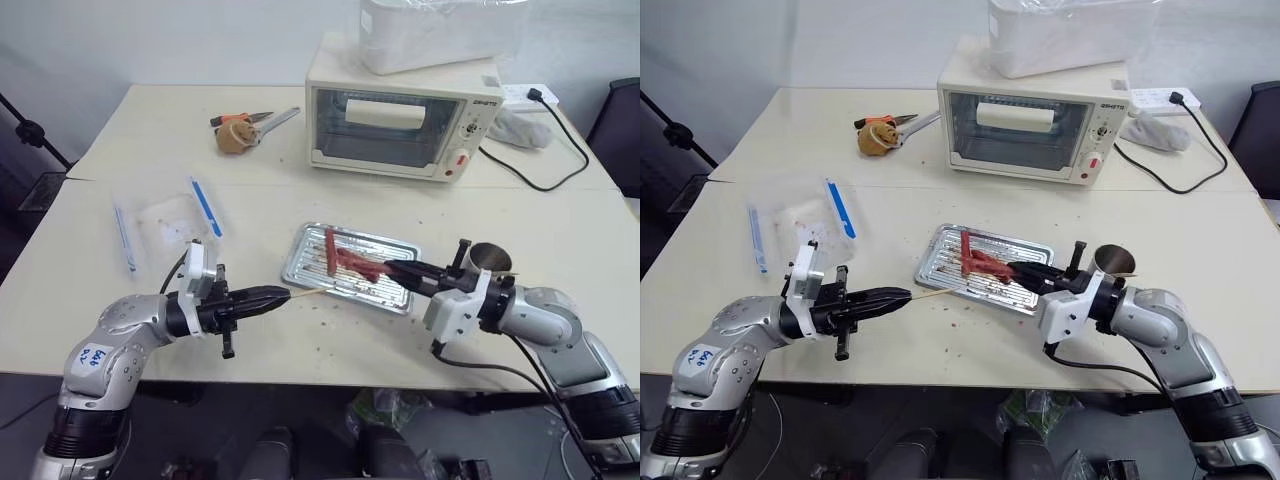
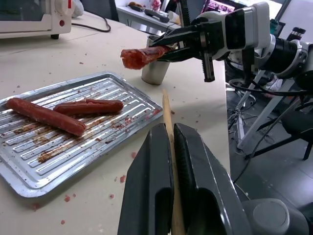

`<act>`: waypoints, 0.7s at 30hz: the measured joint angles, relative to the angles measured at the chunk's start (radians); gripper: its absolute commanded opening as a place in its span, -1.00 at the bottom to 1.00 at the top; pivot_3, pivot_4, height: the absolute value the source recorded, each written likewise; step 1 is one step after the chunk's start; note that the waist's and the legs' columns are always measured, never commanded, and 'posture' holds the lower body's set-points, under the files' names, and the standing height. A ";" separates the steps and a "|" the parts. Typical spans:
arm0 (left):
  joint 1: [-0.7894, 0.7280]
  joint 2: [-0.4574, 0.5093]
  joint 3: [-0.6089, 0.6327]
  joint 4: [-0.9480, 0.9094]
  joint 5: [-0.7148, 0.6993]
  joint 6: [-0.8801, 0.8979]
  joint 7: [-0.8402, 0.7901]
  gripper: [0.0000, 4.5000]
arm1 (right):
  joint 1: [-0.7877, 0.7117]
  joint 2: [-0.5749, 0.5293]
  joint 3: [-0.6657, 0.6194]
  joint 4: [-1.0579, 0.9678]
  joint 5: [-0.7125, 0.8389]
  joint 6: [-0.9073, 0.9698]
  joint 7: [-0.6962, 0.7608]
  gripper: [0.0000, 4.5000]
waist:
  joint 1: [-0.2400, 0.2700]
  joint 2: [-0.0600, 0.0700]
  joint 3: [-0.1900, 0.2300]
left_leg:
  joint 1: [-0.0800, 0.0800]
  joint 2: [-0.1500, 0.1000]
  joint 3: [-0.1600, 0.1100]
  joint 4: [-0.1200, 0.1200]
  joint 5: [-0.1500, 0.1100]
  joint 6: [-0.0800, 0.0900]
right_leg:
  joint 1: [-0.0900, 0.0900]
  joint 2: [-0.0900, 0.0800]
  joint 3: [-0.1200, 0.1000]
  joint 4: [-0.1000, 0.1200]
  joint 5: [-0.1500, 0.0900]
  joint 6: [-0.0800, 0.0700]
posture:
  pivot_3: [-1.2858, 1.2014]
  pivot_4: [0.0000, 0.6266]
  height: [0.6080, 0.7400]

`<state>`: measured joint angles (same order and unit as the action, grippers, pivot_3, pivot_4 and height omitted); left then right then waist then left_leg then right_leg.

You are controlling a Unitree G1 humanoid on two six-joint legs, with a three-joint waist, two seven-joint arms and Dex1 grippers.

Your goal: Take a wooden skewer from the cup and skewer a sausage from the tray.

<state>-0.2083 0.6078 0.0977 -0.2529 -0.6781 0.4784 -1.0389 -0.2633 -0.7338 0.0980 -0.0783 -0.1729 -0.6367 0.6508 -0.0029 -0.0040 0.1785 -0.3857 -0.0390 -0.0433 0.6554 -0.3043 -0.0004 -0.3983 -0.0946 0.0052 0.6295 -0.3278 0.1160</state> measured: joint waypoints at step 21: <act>-0.056 0.036 0.019 0.034 -0.051 0.087 -0.068 -1.00 | 0.035 -0.006 0.006 -0.046 0.004 -0.016 0.011 -0.94 | 0.000 0.000 0.000 | 0.000 0.000 0.000 0.002 0.000 0.000 | 0.001 0.000 0.001 0.001 0.000 0.000 | 0.03 -0.52 1.00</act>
<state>-0.2644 0.6438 0.1170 -0.2191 -0.7295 0.5649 -1.1067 -0.2280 -0.7396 0.1041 -0.1248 -0.1685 -0.6526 0.6618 -0.0029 -0.0040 0.1785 -0.3856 -0.0390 -0.0438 0.6572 -0.3043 -0.0003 -0.3977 -0.0947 0.0059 0.6308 -0.3279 0.1160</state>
